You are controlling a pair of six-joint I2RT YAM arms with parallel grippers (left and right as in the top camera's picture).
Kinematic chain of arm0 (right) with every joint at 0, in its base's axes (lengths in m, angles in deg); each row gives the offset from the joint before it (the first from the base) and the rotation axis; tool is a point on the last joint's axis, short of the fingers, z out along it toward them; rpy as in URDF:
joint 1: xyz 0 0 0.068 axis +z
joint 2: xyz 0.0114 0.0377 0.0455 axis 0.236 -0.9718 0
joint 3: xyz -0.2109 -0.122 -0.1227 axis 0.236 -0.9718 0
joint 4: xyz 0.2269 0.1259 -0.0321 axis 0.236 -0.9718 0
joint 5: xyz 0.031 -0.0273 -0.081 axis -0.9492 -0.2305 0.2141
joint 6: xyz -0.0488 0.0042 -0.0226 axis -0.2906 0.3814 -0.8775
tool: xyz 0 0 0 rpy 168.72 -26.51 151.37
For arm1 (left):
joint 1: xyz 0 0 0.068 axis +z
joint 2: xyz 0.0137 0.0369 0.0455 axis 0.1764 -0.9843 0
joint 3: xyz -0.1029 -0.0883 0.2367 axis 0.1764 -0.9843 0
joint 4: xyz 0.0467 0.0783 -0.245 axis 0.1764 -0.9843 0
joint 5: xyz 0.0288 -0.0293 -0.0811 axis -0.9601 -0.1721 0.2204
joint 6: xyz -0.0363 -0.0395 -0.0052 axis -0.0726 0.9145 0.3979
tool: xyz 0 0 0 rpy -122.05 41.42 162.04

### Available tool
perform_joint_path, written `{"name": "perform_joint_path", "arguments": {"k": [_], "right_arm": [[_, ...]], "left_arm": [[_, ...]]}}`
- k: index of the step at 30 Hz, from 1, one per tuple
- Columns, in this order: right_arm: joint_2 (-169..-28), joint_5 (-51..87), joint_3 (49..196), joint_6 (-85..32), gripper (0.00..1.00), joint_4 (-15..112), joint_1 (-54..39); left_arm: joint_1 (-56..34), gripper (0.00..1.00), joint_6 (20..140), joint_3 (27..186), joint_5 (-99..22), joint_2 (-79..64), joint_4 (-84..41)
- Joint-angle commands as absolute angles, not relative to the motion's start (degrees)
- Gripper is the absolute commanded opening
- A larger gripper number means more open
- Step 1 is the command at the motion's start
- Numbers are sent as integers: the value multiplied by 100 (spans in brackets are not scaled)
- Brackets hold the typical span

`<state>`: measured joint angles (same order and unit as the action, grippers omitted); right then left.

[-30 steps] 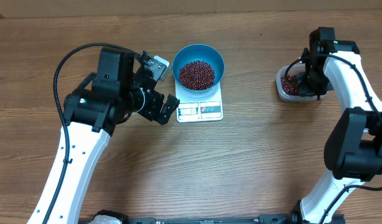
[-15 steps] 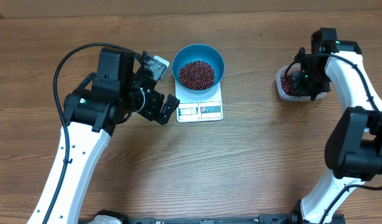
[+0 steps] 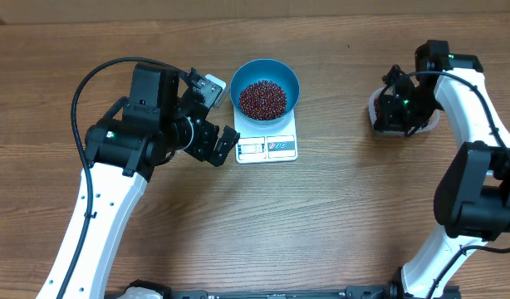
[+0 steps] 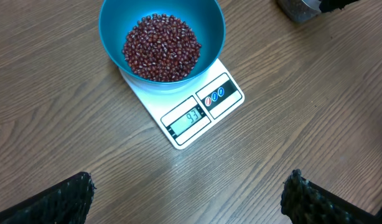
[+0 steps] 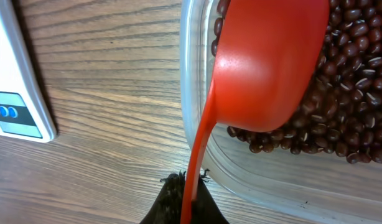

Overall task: Scoop item into bowl and weigh 150g on scale
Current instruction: 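Lower the red scoop into the beans and scoop with the right gripper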

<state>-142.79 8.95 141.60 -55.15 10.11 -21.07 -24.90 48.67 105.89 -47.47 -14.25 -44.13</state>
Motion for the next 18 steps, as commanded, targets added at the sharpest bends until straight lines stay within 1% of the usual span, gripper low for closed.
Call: {"name": "perform_joint_path", "arguments": {"k": [1, 11, 18], "right_arm": [[-14367, 75, 14106, -5540, 4, 991, -2253], [-14367, -1225, 14106, -5548, 4, 958, -3294], [-14367, -1765, 14106, -5644, 4, 886, -3941]], "left_arm": [[-2482, 99, 4781, 10672, -4705, -1464, -4407], [-2482, 100, 4781, 10672, -4705, -1464, -4407], [-2479, 100, 4781, 10672, -4705, -1464, -4407]]}}
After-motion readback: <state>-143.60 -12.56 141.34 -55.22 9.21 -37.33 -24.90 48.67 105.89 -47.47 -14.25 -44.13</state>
